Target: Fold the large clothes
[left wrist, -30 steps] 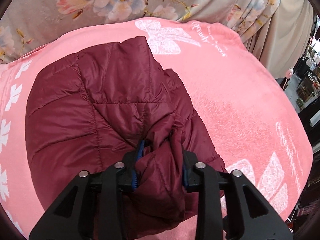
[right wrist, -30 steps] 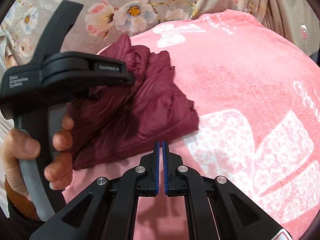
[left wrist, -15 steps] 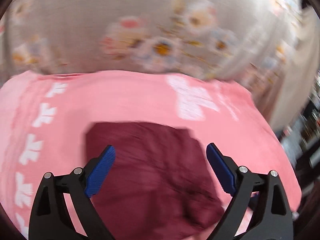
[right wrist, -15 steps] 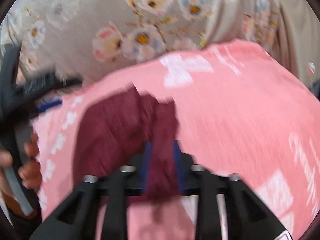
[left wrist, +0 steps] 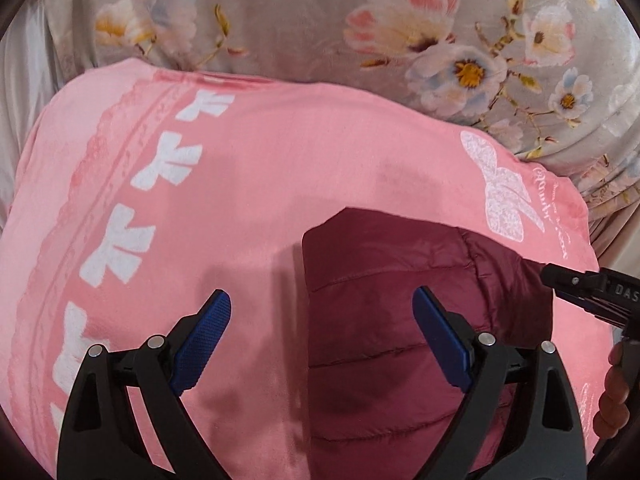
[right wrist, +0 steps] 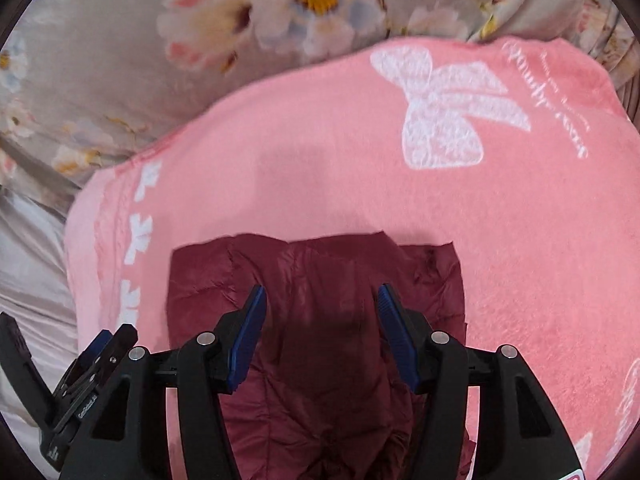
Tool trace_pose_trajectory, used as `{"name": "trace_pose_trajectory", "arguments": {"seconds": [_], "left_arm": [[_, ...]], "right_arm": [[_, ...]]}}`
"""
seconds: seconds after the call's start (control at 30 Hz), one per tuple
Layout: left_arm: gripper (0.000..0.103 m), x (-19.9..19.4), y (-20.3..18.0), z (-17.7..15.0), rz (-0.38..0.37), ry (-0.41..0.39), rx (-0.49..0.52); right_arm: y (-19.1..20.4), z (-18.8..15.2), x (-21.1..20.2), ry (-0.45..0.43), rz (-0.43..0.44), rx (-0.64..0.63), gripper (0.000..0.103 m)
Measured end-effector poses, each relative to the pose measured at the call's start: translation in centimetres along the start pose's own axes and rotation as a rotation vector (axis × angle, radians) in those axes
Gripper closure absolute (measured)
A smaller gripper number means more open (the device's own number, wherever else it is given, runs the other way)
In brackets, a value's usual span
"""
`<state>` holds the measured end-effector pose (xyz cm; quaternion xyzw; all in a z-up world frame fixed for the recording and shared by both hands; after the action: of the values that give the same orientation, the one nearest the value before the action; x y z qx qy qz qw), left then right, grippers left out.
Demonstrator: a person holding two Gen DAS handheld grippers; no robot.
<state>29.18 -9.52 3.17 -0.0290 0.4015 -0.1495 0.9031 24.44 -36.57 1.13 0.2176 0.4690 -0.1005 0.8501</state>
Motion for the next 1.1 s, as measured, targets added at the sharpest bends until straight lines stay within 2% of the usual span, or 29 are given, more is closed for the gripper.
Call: {"name": "trace_pose_trajectory", "arguments": {"seconds": [0.13, 0.23, 0.27, 0.3, 0.37, 0.4, 0.53, 0.63, 0.67, 0.73, 0.8, 0.93, 1.1], "left_arm": [[0.013, 1.2, -0.2, -0.8, -0.024, 0.041, -0.019], [0.013, 2.0, -0.5, -1.3, -0.045, 0.065, -0.03], [0.013, 2.2, -0.6, -1.4, -0.06, 0.073, -0.035], [0.013, 2.4, -0.8, -1.6, -0.078, 0.083, -0.04], [0.013, 2.5, -1.2, -1.7, -0.101, 0.095, -0.044], [0.013, 2.5, -1.4, -1.8, -0.108, 0.096, -0.043], [0.013, 1.7, -2.5, -1.3, -0.11, 0.071, -0.008], [0.013, 1.2, -3.3, -0.5, -0.119, 0.053, 0.004], [0.013, 1.2, -3.7, -0.3, -0.121, 0.05, 0.009], [0.013, 1.6, -4.8, -0.2, -0.124, 0.053, 0.02], [0.013, 2.5, -6.0, -0.6, -0.122, 0.064, 0.032], [0.013, 5.1, -8.6, -2.1, -0.114, 0.115, 0.06], [0.013, 6.8, -10.3, -3.2, -0.073, 0.093, 0.114]], "right_arm": [[-0.6, -0.9, 2.4, 0.059, -0.055, -0.016, 0.046], [-1.3, -2.1, 4.1, 0.088, -0.041, -0.006, 0.047], [-1.4, -2.2, 4.2, 0.083, -0.027, -0.003, 0.056], [-1.6, -2.4, 4.1, 0.067, 0.014, 0.003, 0.07], [-1.7, -2.2, 3.2, 0.026, 0.09, 0.028, 0.091], [-1.7, -2.0, 2.3, -0.009, 0.123, 0.033, 0.096], [-2.7, -2.7, -2.8, -0.187, 0.185, 0.012, 0.098], [-4.5, -4.6, -4.7, -0.267, 0.099, -0.012, 0.099], [-5.2, -5.3, -4.4, -0.272, 0.043, -0.019, 0.099], [-6.5, -6.5, -2.7, -0.248, -0.013, -0.008, 0.098], [-7.5, -7.1, -1.3, -0.233, -0.017, 0.014, 0.098], [-8.1, -7.8, 0.2, -0.259, -0.05, 0.013, 0.098], [-8.3, -9.1, 1.2, -0.308, -0.092, -0.014, 0.098]]}}
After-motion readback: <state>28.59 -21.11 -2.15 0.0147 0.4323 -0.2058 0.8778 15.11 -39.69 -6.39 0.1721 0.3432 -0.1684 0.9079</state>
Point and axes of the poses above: each gripper's, at about its wrist camera, not at the fingertips, and x roughly the way its jaws point, y to its left, z to its top, the point moved 2 cm from there along x, roughly the way its jaws point, and after that the axes turned 8 degrees about -y, right-handed, at the moved point
